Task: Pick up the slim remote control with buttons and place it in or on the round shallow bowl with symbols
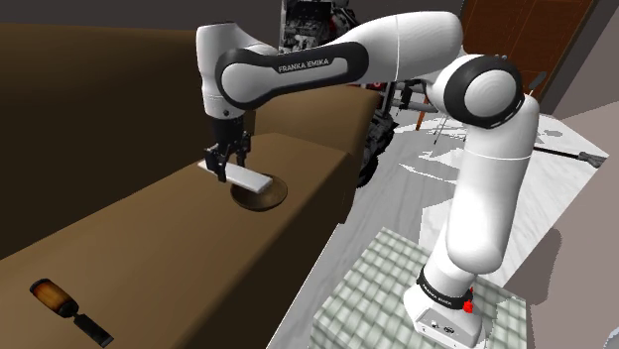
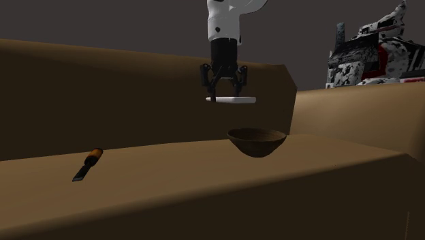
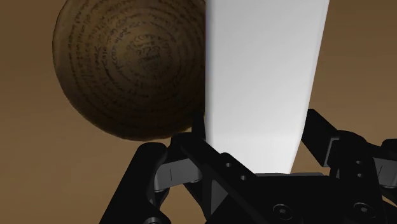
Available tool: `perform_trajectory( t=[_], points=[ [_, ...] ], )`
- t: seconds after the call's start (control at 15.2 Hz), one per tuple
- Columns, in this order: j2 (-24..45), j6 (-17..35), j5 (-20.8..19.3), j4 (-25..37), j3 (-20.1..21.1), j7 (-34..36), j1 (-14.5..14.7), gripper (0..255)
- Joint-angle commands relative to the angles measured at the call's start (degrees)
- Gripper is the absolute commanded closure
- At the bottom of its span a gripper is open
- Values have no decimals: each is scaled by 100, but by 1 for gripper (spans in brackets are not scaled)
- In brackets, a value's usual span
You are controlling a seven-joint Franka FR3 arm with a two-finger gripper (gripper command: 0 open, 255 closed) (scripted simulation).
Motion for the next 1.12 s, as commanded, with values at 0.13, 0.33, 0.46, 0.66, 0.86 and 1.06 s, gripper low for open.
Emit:
perform_trajectory(
  t=[0.13,0.33,0.46,0.66,0.86,1.06],
  points=[
    [-315,138,153,-392,-202,-580,-365,255],
    [-497,203,240,-605,-372,-1004,-607,255],
    [-528,291,254,-717,-419,-1108,-667,255],
    [-498,514,239,-912,-422,-1092,-667,255],
    [-456,735,218,-1094,-424,-1072,-666,255],
    [-403,953,193,-1263,-427,-1049,-664,255]
  ],
)
